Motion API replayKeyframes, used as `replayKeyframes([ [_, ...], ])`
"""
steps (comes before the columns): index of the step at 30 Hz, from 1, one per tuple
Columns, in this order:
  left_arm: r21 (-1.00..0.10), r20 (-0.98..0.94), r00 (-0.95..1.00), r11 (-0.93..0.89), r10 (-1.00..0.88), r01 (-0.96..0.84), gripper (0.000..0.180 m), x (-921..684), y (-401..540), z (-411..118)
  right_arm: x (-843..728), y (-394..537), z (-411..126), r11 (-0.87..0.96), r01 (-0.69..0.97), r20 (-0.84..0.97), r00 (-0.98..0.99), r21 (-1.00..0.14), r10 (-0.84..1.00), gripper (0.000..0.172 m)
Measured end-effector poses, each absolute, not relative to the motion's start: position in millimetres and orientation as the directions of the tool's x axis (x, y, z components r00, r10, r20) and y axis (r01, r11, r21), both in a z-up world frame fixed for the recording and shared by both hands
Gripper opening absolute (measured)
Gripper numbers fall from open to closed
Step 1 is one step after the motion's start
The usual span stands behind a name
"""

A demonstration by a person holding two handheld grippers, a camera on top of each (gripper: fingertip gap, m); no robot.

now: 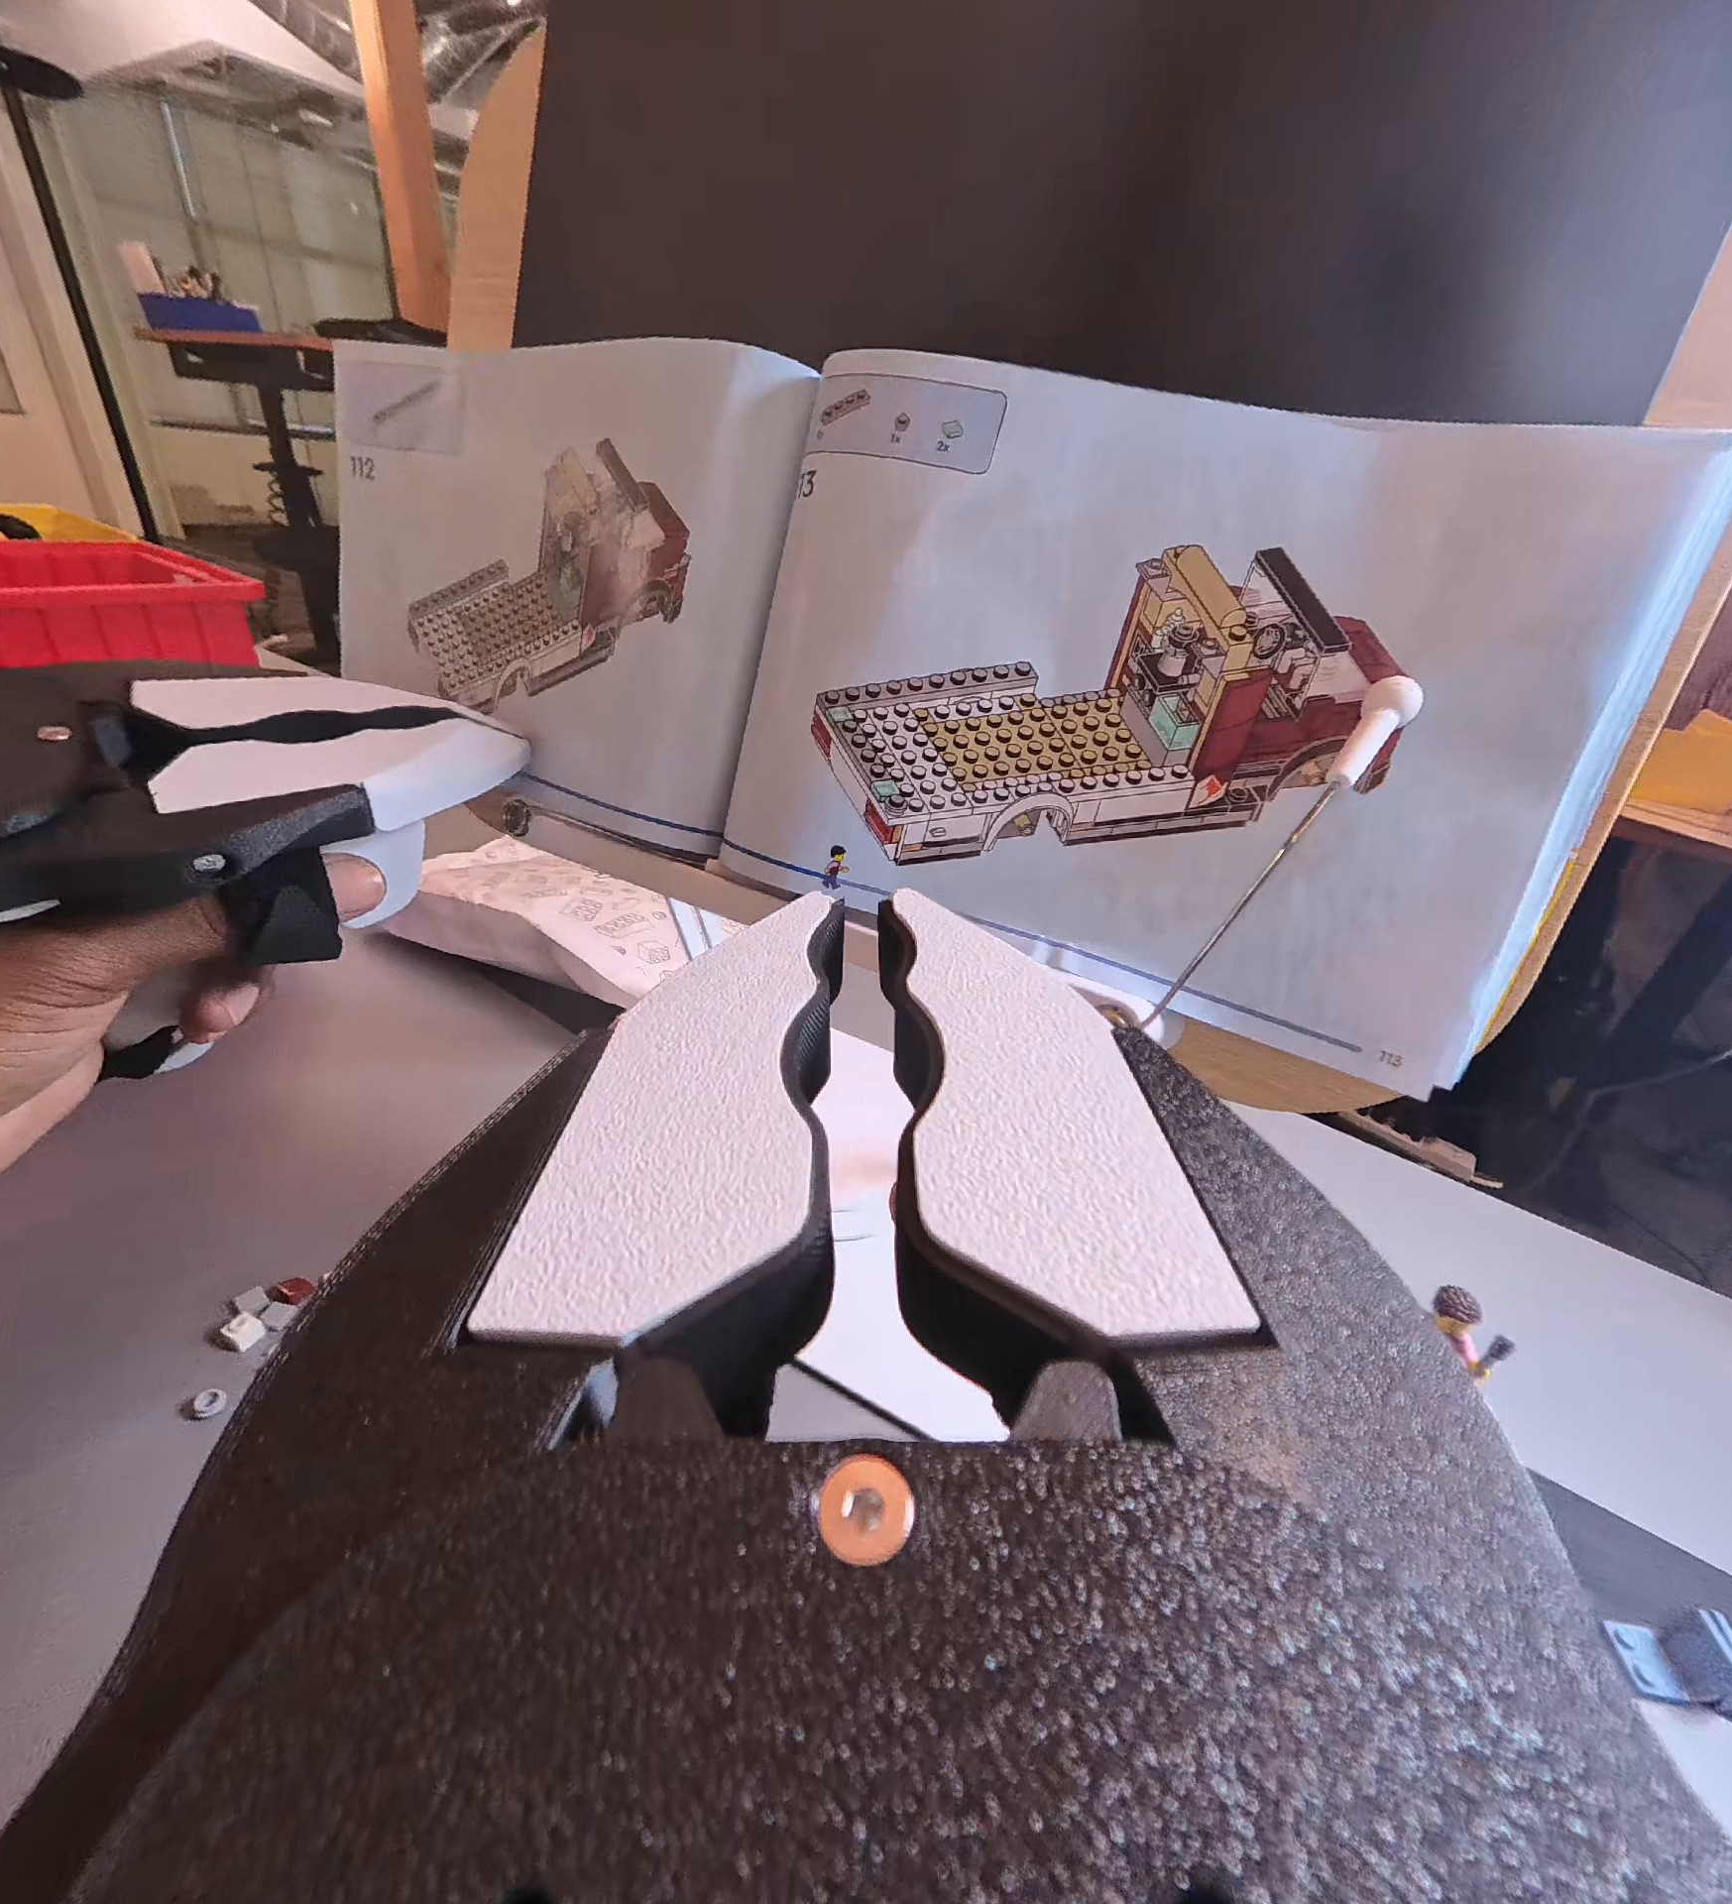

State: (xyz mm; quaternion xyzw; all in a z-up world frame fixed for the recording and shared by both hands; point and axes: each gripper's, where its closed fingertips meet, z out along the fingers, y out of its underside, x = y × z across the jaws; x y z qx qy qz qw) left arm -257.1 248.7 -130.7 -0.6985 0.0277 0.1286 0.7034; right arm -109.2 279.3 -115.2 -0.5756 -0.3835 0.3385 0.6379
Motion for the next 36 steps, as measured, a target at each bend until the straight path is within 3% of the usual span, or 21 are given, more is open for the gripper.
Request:
replayKeyframes([
  [16, -0.967, -0.254, 0.953, -0.028, 0.166, -0.253, 0.000, -264.5, 239.3, -139.3, -127.2, 269.9, -131.6, 0.118, 0.027, 0.117, 0.464, -0.993, 0.878, 0.008],
  [29, -0.964, -0.265, 0.951, -0.035, 0.157, -0.262, 0.000, -266.4, 240.4, -148.6, -184.7, 294.3, -49.7, 0.303, -0.033, 0.244, 0.514, -0.953, 0.823, 0.000],
  [36, -0.964, -0.266, 0.951, -0.027, 0.159, -0.265, 0.000, -267.2, 240.3, -148.8, -200.4, 303.0, -43.1, 0.314, -0.003, 0.269, 0.510, -0.949, 0.817, 0.000],
])
